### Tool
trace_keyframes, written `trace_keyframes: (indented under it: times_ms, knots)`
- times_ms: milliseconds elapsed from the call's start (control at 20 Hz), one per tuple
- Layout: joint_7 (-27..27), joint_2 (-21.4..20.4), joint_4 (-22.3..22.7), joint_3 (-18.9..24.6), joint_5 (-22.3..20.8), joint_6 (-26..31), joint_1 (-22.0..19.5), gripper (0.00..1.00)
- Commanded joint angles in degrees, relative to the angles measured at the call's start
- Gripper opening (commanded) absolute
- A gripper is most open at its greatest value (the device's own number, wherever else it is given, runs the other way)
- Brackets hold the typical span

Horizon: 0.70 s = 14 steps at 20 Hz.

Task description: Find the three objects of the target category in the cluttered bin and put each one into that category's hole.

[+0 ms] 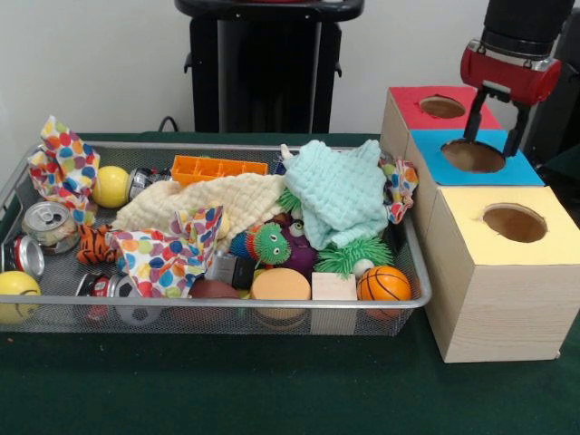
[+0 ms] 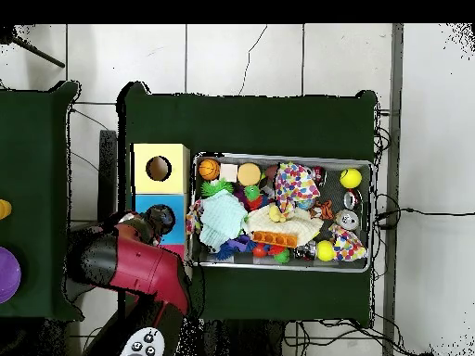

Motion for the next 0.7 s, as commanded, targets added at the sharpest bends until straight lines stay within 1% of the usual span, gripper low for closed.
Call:
trace_keyframes:
  times_ms: [50, 150, 200, 250, 300, 550, 600, 700]
  knots:
    - [14.8, 1.2, 4.6, 4.0, 2.6, 1.7, -2.0, 1.0]
    - [17.2, 1.4, 4.1, 1.6, 2.6, 3.6, -0.5, 1.0]
    - [18.0, 0.8, 4.3, 2.1, 3.5, 4.1, -0.8, 1.0]
    - [18.0, 0.8, 3.8, 1.7, 3.3, 4.4, -0.7, 1.0]
    - [18.4, 0.9, 2.9, 0.0, 2.4, 6.0, 0.1, 1.0]
    - [17.6, -1.1, 1.1, -3.0, 0.5, 10.9, 0.2, 1.0]
    - [17.0, -2.1, 1.1, -3.5, 0.1, 12.0, -0.1, 1.0]
    - [15.1, -2.6, -0.2, -5.3, -1.4, 13.6, -0.8, 1.0]
